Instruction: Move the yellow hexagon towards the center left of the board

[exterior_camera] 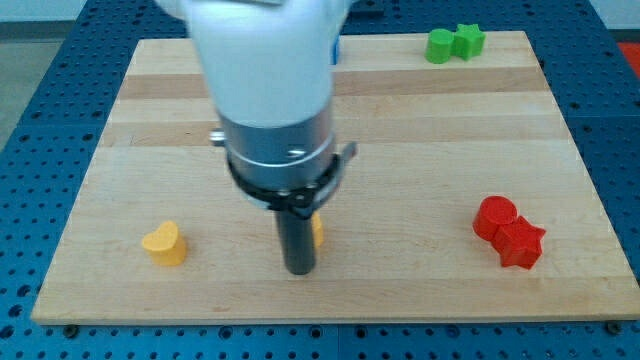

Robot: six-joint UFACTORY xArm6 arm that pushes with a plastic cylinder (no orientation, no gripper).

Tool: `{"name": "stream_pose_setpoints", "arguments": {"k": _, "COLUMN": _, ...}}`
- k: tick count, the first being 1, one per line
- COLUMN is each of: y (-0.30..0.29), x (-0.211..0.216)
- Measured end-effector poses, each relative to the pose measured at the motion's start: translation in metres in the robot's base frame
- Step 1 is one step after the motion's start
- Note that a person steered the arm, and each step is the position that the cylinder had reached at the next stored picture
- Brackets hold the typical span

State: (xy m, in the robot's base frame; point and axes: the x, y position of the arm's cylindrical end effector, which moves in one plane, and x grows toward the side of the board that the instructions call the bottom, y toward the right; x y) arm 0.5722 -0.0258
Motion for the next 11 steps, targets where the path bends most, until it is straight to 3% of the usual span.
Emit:
{"name": "stream_pose_setpoints", "arguments": {"k": 1, "y": 0.001, "x": -0.025}}
{"name": "stream_pose_setpoints", "arguments": {"k": 2, "y": -0.048, "x": -0.063}}
{"name": "stream_pose_setpoints", "arguments": {"k": 3, "y": -0.070, "x": -0.070}}
{"name": "stream_pose_setpoints", "arguments": {"k": 5, "y": 0.028, "x": -0.057}}
{"name": "stream_pose_setpoints", "arguments": {"k": 6, "y": 0.051, "x": -0.074}}
{"name": "stream_pose_setpoints", "arguments": {"k": 7, "y": 0.030, "x": -0.116}}
{"name": "stream_pose_setpoints", "arguments": {"k": 10, "y": -0.165, "x": -0.077}}
{"name": "stream_pose_setpoints", "arguments": {"k": 11, "y": -0.157, "x": -0.101}}
